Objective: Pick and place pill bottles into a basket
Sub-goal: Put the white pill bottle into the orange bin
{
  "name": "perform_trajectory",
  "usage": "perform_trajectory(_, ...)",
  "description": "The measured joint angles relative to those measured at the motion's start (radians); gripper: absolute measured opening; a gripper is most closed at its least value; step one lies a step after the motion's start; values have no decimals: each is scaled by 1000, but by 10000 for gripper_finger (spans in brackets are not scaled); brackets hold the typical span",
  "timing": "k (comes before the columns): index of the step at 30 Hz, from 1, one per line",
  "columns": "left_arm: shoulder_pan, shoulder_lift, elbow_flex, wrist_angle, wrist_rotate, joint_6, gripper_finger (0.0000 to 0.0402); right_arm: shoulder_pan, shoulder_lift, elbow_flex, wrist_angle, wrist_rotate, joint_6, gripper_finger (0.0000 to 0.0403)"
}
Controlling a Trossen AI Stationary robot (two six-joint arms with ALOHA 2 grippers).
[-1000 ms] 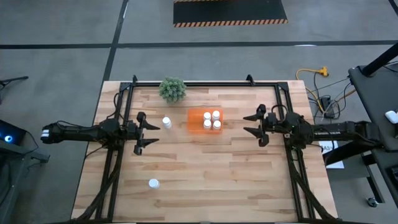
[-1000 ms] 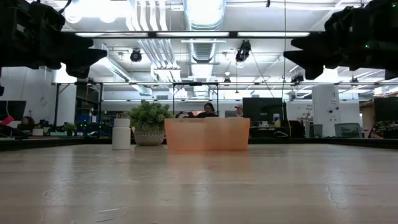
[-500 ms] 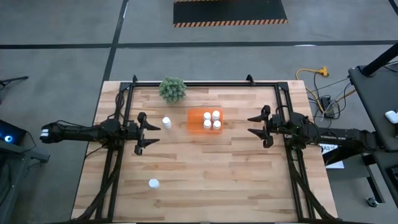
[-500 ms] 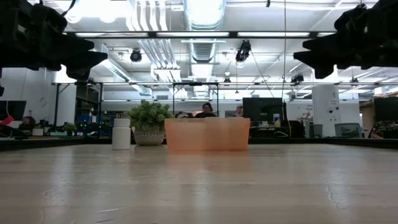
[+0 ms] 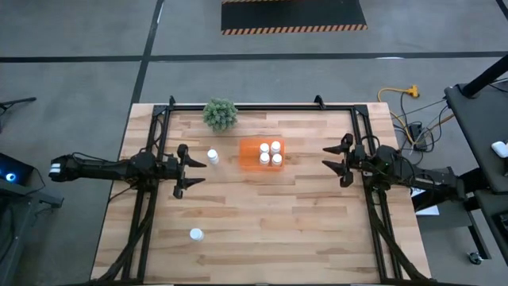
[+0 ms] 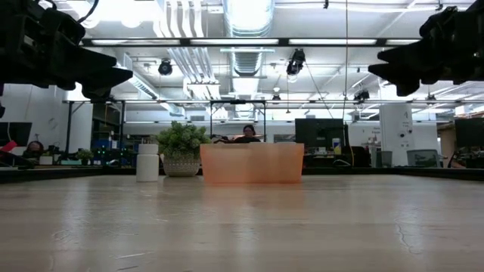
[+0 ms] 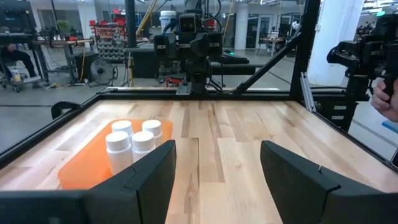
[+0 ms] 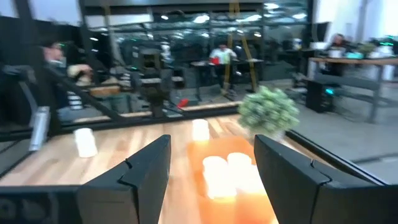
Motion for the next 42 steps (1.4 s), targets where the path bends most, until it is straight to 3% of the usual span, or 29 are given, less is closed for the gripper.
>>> perform_trajectory(4,0,0,0,-1,0,0,217,0,-21,0,-59,65,-7,219)
perform_trajectory(18,0,24,0,15,54,-102,217,0,1,0,-74,57,-64,219)
perform_trajectory(23,0,65,0,168,168,-143,217,0,0,0,-73,56,-64,219)
perform_trajectory(31,-15,213,6,612,445,-299,217,0,0,0,-72,56,-62,219)
perform_trajectory(34,-33,285,52,686,536,-285,217,0,0,0,-72,56,-60,219)
perform_trajectory(39,-85,410,162,675,609,-285,217,0,0,0,-72,56,-60,219)
perform_trajectory(42,-117,505,257,648,718,-250,217,0,0,0,-72,56,-60,219)
